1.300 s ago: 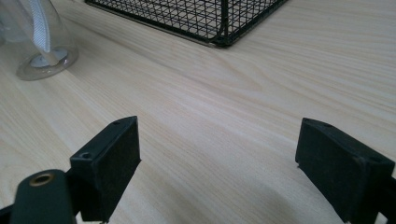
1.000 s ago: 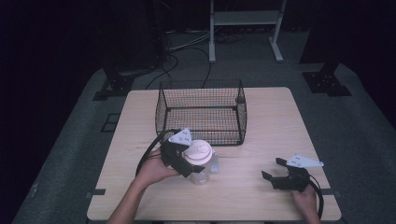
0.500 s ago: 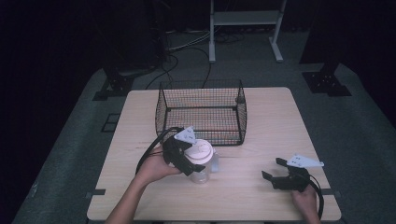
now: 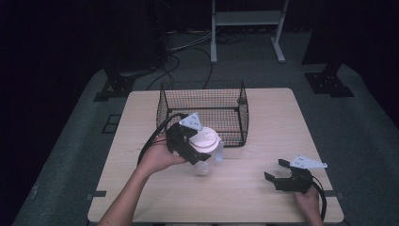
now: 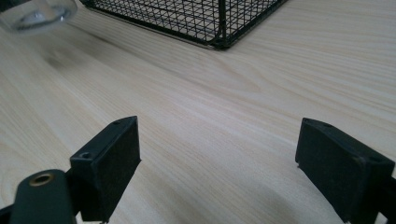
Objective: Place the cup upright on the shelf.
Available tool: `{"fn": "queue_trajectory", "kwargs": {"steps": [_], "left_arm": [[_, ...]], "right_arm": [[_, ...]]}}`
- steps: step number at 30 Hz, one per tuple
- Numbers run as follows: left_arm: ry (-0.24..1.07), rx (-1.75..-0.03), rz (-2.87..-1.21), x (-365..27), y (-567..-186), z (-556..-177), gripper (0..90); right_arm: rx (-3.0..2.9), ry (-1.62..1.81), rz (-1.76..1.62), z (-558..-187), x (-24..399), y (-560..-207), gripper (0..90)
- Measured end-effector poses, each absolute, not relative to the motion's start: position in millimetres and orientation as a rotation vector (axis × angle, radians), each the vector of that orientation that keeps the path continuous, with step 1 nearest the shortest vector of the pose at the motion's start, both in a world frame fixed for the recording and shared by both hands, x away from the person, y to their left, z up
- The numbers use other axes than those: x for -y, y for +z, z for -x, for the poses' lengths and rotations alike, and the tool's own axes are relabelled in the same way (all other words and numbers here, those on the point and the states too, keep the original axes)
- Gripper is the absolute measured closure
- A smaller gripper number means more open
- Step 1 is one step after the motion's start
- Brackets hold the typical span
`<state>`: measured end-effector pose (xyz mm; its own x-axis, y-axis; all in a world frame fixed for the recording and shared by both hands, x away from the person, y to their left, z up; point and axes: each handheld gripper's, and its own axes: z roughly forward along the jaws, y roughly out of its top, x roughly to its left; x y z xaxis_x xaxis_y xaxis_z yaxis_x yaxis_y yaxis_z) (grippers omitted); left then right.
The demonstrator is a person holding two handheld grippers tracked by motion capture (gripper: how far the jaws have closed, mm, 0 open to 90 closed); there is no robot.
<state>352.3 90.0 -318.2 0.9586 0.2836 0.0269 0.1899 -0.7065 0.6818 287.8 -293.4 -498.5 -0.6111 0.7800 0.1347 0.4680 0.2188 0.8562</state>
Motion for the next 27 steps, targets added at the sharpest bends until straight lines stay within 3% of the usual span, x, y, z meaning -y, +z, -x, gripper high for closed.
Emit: {"fn": "queue_trajectory", "kwargs": {"steps": [27], "left_arm": [[0.217,-0.344,-2.338,-66.8,-232.6,-396.7,5.3]], "right_arm": [[-2.17,1.337,-1.169,-287.6,293.0,-498.7,12.9]]}}
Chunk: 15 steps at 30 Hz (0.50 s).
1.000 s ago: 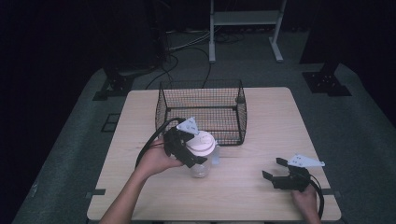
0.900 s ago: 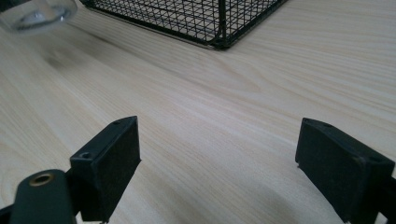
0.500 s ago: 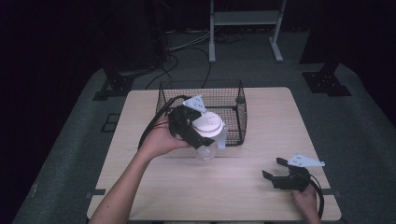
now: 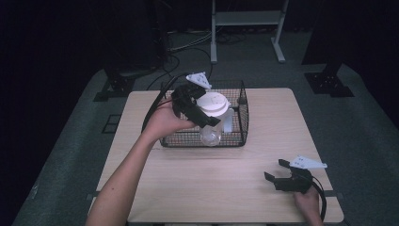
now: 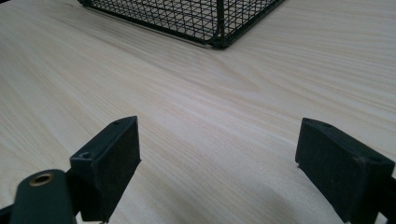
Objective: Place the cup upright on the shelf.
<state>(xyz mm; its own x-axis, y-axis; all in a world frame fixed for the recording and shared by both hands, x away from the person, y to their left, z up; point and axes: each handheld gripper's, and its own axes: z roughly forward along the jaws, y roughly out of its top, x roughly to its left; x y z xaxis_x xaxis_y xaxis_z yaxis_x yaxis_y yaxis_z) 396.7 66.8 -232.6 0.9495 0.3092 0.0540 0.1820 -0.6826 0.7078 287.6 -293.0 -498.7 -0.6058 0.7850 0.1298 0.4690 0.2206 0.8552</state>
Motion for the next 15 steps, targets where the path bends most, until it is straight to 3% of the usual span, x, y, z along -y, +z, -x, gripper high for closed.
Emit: {"fn": "queue_trajectory", "kwargs": {"steps": [15], "left_arm": [[0.273,-0.425,-2.326,-66.7,-222.4,-429.5,5.3]], "right_arm": [[-2.169,1.343,-1.175,-287.1,293.4,-498.6,12.9]]}}
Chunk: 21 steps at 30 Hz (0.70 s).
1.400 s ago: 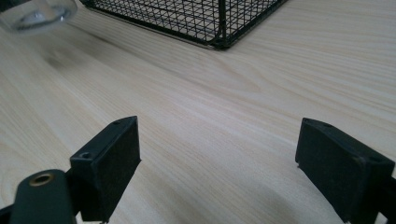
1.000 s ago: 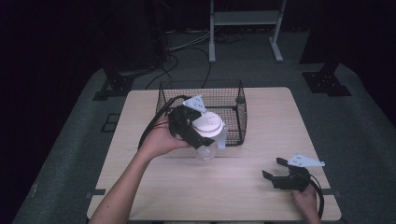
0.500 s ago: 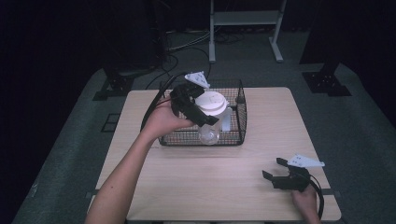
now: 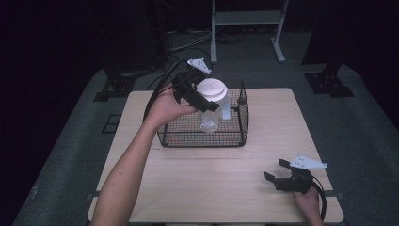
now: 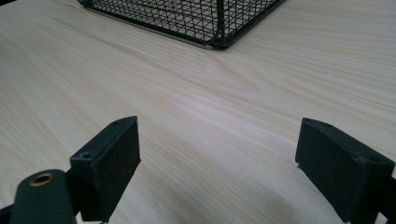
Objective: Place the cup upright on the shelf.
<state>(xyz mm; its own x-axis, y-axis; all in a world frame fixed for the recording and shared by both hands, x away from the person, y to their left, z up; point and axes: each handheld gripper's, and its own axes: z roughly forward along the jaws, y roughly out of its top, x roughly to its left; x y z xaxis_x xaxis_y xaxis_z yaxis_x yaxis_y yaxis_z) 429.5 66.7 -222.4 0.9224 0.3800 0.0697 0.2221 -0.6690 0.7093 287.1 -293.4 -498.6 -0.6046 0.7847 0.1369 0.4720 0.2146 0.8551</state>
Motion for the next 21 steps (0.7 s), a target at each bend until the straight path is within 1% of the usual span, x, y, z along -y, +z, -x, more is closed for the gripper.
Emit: {"fn": "queue_trajectory", "kwargs": {"steps": [13,21], "left_arm": [[0.281,-0.536,-2.325,-73.3,-228.4,-462.9,5.3],[0.3,-0.622,-2.318,-72.2,-243.0,-484.7,5.3]], "right_arm": [[-2.159,1.349,-1.186,-286.9,293.6,-498.4,12.9],[-2.155,1.35,-1.181,-287.1,294.2,-498.4,12.9]]}}
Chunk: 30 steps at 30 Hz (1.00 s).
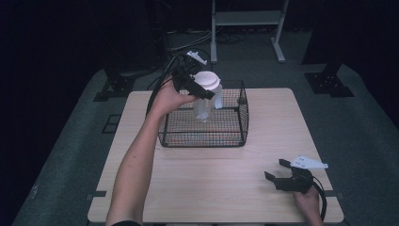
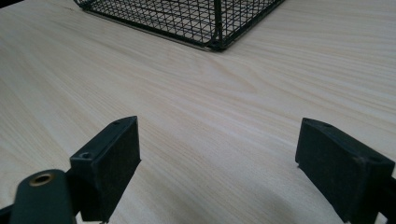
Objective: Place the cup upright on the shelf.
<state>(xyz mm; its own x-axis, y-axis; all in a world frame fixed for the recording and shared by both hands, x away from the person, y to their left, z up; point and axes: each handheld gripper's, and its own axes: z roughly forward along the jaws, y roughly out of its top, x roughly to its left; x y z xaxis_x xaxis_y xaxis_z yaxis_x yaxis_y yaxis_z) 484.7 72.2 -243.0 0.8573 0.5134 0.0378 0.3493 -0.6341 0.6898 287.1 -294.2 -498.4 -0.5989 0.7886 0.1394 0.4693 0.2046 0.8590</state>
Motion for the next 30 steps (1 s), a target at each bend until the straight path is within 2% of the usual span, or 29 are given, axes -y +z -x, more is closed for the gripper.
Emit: {"fn": "queue_trajectory", "kwargs": {"steps": [18,30], "left_arm": [[0.304,-0.734,-2.362,-73.6,-289.6,-514.9,5.3],[0.284,-0.757,-2.368,-62.5,-308.1,-518.2,5.3]], "right_arm": [[-2.147,1.351,-1.191,-287.4,294.6,-498.4,12.9],[-2.146,1.354,-1.189,-287.5,294.8,-498.6,12.9]]}}
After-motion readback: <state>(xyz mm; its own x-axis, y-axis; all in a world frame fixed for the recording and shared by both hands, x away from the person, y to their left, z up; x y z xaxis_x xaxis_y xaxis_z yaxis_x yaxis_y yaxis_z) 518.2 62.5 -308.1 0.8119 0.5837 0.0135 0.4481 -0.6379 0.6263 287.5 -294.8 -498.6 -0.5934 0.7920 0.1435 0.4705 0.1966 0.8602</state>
